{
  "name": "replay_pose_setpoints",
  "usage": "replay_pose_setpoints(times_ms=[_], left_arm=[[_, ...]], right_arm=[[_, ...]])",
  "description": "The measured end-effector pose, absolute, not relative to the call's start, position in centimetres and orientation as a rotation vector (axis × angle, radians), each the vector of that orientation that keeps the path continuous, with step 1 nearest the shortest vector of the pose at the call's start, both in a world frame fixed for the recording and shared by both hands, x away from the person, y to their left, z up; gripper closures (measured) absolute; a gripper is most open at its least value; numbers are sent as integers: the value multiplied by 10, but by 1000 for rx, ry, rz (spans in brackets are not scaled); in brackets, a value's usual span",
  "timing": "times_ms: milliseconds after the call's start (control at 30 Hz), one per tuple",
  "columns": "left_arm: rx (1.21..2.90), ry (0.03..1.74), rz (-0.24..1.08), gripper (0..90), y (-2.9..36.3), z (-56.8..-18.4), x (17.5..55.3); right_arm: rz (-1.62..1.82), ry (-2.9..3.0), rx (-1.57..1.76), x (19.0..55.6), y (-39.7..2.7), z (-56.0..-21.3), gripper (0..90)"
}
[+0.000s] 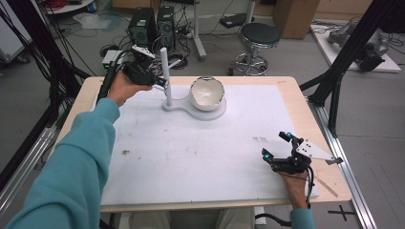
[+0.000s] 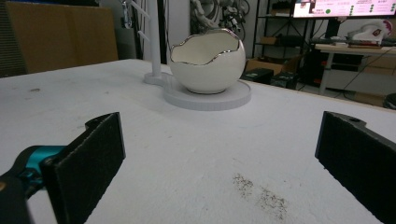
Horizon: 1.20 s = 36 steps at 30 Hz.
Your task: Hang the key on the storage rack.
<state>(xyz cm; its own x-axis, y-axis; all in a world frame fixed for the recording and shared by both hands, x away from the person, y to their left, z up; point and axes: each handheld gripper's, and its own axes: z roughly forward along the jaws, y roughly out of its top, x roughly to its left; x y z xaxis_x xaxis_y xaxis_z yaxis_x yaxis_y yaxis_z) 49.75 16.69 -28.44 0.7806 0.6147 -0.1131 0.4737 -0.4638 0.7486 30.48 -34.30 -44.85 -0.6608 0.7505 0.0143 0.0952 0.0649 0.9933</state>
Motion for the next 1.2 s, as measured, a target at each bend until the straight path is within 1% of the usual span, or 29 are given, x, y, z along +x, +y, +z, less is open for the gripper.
replay_pose_setpoints(times_ms=[1200], left_arm=[[2146,849,225,882,169,-293,508]], right_arm=[[1639,1828,837,305,-343,-449,6]])
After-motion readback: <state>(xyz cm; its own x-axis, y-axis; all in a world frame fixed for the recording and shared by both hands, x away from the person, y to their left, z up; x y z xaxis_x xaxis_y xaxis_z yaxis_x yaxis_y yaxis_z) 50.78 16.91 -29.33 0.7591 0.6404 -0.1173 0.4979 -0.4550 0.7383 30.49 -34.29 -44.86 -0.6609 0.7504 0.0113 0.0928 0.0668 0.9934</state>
